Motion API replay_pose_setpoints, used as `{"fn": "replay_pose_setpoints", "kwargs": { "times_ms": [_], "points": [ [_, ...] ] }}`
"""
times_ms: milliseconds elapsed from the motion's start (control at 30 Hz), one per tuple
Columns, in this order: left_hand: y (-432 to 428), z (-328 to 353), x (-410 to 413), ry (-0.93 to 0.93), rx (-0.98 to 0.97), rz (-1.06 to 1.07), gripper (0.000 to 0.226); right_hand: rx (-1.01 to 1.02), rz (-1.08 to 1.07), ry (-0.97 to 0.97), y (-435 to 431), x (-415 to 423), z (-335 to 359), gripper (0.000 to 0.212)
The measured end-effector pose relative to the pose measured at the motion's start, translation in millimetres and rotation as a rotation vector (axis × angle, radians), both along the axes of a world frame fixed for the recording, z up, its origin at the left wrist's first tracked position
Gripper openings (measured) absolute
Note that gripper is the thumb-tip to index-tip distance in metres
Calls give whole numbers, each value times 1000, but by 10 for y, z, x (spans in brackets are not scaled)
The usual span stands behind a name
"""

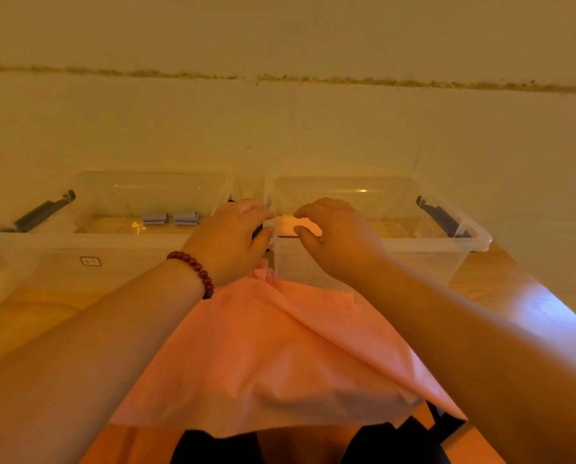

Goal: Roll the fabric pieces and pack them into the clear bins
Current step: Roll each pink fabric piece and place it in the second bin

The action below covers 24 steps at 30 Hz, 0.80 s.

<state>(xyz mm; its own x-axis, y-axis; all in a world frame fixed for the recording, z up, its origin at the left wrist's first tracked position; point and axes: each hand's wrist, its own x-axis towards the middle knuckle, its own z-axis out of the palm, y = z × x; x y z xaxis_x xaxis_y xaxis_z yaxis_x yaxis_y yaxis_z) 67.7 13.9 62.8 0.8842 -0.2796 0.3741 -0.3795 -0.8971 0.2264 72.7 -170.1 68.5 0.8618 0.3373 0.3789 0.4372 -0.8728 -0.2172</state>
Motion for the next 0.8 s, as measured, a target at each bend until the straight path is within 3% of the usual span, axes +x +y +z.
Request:
{"fn": "replay_pose_setpoints", "kwargs": {
  "times_ms": [500,800],
  "points": [
    [17,-515,-650,62,-18,-3,46,13,-18,-23,-66,-709,-571,47],
    [-24,-773,-756,222,35,5,47,-36,-51,177,-124,-846,-943,50]
  ]
}}
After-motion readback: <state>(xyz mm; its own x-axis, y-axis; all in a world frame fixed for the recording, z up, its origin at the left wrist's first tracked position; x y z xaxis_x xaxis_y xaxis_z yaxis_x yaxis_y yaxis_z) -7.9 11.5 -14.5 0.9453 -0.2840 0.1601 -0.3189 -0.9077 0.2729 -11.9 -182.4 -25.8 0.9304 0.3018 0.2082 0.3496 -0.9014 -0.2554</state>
